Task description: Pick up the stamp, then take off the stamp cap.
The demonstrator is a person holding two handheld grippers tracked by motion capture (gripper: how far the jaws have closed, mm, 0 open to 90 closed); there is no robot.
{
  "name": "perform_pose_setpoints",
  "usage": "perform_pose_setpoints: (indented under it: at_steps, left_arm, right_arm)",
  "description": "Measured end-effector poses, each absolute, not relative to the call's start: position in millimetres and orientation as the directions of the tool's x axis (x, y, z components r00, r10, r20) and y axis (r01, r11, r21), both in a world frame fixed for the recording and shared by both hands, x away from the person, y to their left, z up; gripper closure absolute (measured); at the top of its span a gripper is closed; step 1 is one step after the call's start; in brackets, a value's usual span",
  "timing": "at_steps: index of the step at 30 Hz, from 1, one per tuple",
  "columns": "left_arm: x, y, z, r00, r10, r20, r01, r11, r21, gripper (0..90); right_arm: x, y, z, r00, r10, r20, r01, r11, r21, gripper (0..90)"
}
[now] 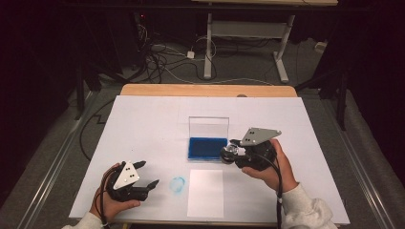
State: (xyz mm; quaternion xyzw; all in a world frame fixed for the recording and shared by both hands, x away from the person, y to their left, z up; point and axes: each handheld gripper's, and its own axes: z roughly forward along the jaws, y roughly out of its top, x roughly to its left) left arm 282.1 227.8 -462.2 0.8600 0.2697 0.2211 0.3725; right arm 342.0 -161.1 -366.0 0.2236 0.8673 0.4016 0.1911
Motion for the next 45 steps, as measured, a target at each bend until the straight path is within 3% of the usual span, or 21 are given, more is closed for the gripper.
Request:
perform_pose_setpoints:
  at_steps: [13, 45]
  left_arm:
    - [283, 227, -463, 0.757, 0.632, 0.166, 0.307, -0.567, 0.764, 22.5]
    - [304, 175, -456, 0.831, 0.537, 0.144, 0.232, -0.571, 0.787, 24.6]
  right_arm:
    - [341, -153, -365, -0.844, 0.517, -0.146, 0.212, 0.570, 0.794, 56.6]
    - [329, -149, -364, -0.854, 0.504, -0.128, 0.195, 0.539, 0.819, 56.6]
